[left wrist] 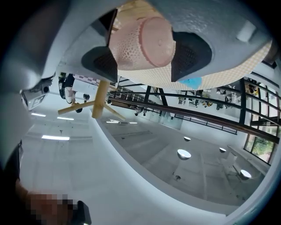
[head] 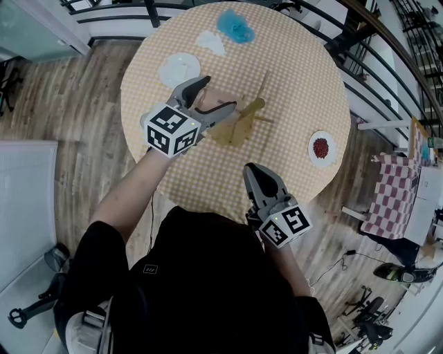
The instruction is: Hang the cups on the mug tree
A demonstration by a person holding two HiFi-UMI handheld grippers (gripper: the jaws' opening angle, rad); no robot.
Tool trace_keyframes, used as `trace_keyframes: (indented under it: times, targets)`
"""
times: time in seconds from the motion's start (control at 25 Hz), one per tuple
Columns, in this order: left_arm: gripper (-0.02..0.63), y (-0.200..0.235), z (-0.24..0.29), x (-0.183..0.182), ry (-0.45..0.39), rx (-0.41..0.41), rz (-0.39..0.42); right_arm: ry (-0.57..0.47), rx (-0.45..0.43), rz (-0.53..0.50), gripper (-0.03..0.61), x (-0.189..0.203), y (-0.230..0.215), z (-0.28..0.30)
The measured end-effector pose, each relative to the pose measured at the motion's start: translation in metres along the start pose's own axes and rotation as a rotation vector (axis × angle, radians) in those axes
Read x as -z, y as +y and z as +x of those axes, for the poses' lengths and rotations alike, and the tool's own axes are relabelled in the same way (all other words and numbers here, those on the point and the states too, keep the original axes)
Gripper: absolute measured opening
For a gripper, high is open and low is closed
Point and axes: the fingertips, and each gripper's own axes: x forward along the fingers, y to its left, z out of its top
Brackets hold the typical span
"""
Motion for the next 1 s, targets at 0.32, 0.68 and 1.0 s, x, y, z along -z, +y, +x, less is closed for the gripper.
trace_keyframes:
  times: [0.32,0.68,1.0]
  targets:
    - [0.373,0.002,-0.012,-0.011,-0.013,-0.079,0.094,-0.005,-0.001,-0.005,0.017,0.0,0.0,-0.003]
    - [0.356,-0.016,-0.055,-0.038,-0.062,-0.128,0.197,-0.008,-0.05,-0.026,0.017,0.001,0.023,0.003]
    - [0.099,-0.041,-0.106,-0.045,-0.102,-0.128,0.183,-0.014,-0.058,-0.079,0.017,0.001,0.054,-0.001]
